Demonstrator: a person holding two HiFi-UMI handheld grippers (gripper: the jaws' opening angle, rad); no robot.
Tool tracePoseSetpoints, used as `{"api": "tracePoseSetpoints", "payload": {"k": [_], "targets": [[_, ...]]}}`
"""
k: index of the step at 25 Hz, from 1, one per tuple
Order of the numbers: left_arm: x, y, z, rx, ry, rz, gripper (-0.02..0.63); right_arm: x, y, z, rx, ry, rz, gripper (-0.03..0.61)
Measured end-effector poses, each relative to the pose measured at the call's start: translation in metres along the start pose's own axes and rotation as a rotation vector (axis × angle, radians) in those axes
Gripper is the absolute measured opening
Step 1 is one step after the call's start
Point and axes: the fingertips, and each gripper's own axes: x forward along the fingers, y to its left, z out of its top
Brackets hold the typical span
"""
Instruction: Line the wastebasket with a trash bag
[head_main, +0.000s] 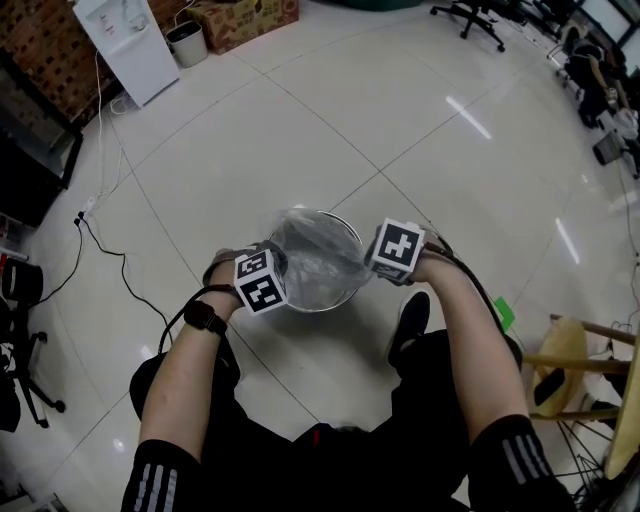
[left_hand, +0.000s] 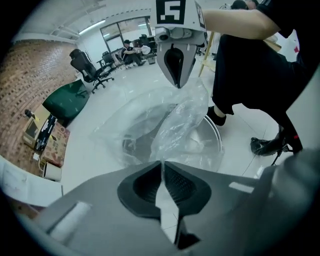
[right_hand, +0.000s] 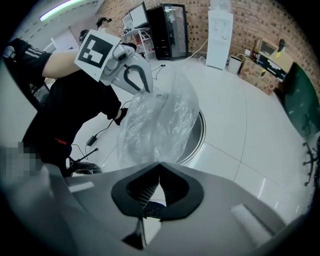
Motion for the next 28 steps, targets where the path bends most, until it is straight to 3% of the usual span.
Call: {"api": "tracePoseSetpoints", "payload": {"k": [1,3,7,11,13,15,20,23,28], "targets": [[0.002,0.001,0.001,0.003,0.002,0.011,-0.006,-0.003,-0.001,0.000,0.006,-0.004,-0.008,0.008],[-0.001,0.008,0.011,-0.001,-0.028,0.047,-0.006,-0.011,-0.005,0.000,0.019,-0.021,-0.021,0.008],[-0.028,0.030,0.053,-0.007,-0.191,0.148,-0.006,-0.036,-0.007,0.014,0.010,-0.090,-0.046,0.008],[-0.055,0.030,0.089,0.081,-0.323,0.210,-0.006,-0.053,-0.005,0.022,-0.024,-0.131,-0.057,0.008],[-0.058,0.017,0.096,0.125,-0.343,0.167,-0.006,-0.057,-0.002,0.020,-0.032,-0.130,-0.051,0.008],[-0.051,-0.004,0.091,0.162,-0.320,0.067,-0.006,-0.059,0.002,0.021,-0.044,-0.132,-0.036,0.007],[-0.021,-0.069,0.043,0.240,-0.129,-0.252,-0.006,-0.040,0.013,0.016,-0.070,-0.087,0.055,0.008],[-0.014,-0.084,0.023,0.265,-0.058,-0.298,-0.006,-0.022,0.018,0.003,-0.065,-0.020,0.105,0.008],[-0.021,-0.111,0.015,0.267,-0.056,-0.401,-0.005,0.016,0.008,-0.036,0.036,0.101,0.136,0.008]]}}
